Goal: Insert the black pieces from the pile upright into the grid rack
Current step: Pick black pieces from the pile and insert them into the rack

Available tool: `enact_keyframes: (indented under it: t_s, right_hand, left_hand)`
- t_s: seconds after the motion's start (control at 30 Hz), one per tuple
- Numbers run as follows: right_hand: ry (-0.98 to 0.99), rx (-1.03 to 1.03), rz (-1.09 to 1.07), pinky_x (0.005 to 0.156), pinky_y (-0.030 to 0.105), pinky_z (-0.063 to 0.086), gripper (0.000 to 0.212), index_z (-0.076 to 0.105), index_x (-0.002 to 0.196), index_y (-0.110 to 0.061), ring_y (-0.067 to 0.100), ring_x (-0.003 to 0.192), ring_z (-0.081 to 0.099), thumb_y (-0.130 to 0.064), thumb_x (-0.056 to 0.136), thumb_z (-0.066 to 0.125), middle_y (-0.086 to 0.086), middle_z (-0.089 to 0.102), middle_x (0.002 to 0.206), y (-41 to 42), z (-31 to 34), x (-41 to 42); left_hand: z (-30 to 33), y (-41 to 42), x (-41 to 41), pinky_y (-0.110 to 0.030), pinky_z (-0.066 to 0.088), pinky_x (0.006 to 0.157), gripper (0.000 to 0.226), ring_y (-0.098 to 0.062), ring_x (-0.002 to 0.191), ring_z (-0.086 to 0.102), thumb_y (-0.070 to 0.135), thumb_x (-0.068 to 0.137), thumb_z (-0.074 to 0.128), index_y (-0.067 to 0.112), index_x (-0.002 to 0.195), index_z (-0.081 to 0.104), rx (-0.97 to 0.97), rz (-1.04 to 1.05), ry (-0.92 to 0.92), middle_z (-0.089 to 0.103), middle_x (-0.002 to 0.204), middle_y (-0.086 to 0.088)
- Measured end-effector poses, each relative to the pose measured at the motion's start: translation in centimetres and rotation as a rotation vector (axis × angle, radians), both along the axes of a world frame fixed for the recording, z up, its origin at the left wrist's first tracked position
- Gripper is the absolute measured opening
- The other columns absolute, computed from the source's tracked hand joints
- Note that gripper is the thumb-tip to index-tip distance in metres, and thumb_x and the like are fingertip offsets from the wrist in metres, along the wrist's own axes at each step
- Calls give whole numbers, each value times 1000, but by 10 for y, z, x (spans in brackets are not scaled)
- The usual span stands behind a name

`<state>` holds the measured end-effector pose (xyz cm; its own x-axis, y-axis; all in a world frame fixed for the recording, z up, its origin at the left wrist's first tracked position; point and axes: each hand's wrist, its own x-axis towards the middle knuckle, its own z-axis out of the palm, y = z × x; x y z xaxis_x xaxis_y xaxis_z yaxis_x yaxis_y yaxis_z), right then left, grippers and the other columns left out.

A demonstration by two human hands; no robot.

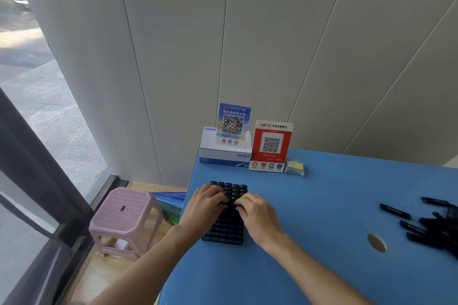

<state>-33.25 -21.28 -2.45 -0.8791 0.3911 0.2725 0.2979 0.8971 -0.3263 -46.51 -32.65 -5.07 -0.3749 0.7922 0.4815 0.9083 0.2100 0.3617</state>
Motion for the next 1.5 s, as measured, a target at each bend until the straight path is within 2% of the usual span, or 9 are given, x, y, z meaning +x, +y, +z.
enact_keyframes:
  t_s: [0.17,0.37,0.57,0.77,0.87,0.97,1.27,1.37,1.5]
  right_hand:
    - [-60,-40,-28,67,33,51,25,65,113,-19,20,92,56,-17,89,60,0,62,98,-3,5,4]
    - [-134,-64,-95,77,28,46,43,43,136,-26,15,107,48,-30,94,51,-4,53,111,-11,7,25]
    - [-118,-89,-174,84,29,47,39,45,133,-22,15,114,48,-33,96,47,-4,52,121,2,17,70]
    - [-128,-97,-281,87,30,46,42,43,135,-22,15,120,44,-35,95,46,-4,51,124,33,23,166]
    - [-130,-128,-337,89,29,46,43,43,136,-22,14,120,44,-35,96,45,-4,50,126,51,21,237]
    - [-137,-141,-403,89,29,47,43,41,137,-23,13,119,44,-36,96,45,-5,49,126,72,17,312]
    - [-148,-151,-548,88,30,45,39,46,132,-22,16,117,45,-36,95,46,-3,52,122,127,10,502]
    - [-150,-193,-570,89,30,45,38,46,132,-22,14,117,44,-35,96,45,-5,50,124,145,7,542]
    - [-111,-244,-610,92,31,44,38,47,132,-20,15,117,46,-32,96,46,-3,51,125,176,2,563]
  left_hand:
    - [-6,-2,2,-36,52,71,18,-14,90,48,18,73,76,19,90,69,14,18,-44,63,97,4]
    - [-3,-8,11,-35,47,76,26,-17,94,48,17,72,78,19,96,68,13,28,-18,63,103,3]
    - [8,-14,36,-33,46,77,34,-17,94,52,17,72,77,20,104,65,-8,-12,69,63,103,5]
    - [17,13,110,-33,47,80,36,-20,91,60,25,73,76,19,106,65,-70,-25,118,65,101,4]
    - [16,35,167,-34,47,81,32,-18,92,61,36,82,58,21,110,64,-88,-48,94,65,101,5]
    - [11,57,230,-33,48,80,42,-18,92,62,44,83,40,23,111,64,-137,-104,102,65,102,6]
    - [-20,133,383,-37,49,79,32,-22,93,63,39,84,50,22,106,66,-235,-158,42,66,101,3]
    - [-24,153,416,-34,50,72,38,-19,83,65,43,82,38,24,98,67,-252,-184,48,67,93,6]
    - [-25,188,438,-32,50,72,38,-17,81,65,42,81,37,25,97,67,-273,-199,49,67,91,8]
